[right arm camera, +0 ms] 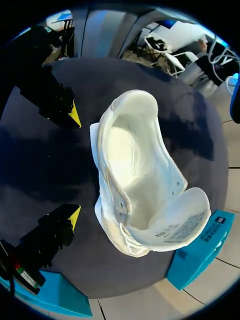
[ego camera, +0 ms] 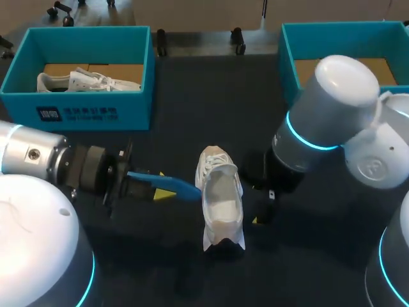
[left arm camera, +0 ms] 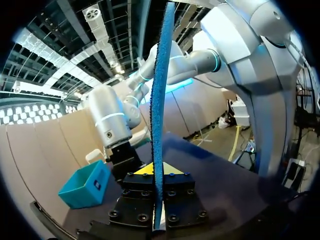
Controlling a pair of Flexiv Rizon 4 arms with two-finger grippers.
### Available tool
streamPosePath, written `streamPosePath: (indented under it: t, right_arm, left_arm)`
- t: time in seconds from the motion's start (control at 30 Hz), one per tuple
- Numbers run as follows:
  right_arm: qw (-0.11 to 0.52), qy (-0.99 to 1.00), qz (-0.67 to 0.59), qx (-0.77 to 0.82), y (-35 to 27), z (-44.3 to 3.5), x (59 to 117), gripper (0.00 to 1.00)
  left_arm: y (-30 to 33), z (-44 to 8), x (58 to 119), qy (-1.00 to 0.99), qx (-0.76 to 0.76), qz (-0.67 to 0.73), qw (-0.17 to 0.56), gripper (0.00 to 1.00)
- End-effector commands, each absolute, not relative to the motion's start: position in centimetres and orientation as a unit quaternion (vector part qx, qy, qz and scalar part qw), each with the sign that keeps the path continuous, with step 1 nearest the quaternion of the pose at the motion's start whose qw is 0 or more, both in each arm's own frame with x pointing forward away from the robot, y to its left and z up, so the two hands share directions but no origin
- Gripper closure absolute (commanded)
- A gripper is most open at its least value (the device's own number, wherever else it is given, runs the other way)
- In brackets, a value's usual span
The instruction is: Take the shoe out of the shoebox, open the shoe tongue, remove and reinsert the insole, then place the shoe into the shoebox
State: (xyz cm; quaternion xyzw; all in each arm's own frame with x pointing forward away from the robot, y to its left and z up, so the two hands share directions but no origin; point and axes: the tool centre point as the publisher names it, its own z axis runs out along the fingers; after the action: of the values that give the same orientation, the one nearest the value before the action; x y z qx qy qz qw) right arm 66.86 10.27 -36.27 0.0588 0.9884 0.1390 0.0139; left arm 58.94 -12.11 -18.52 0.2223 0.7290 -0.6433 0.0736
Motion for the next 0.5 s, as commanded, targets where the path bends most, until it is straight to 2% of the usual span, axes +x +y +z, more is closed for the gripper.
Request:
streamPosePath:
  t: [0.03, 0.5]
  right_arm:
    - [0.025, 0.986, 0.158, 0.054, 9.28, -35.73, 66.27, 0.00]
    - [0.021, 0.986, 0.158, 0.051, 9.38, -35.76, 66.46, 0.00]
  left_arm:
    - [-12.80, -19.53, 58.44, 0.725, 0.215, -0.650, 0.077, 1.00]
    - [-13.56, -20.05, 57.86, 0.728, 0.231, -0.640, 0.086, 1.00]
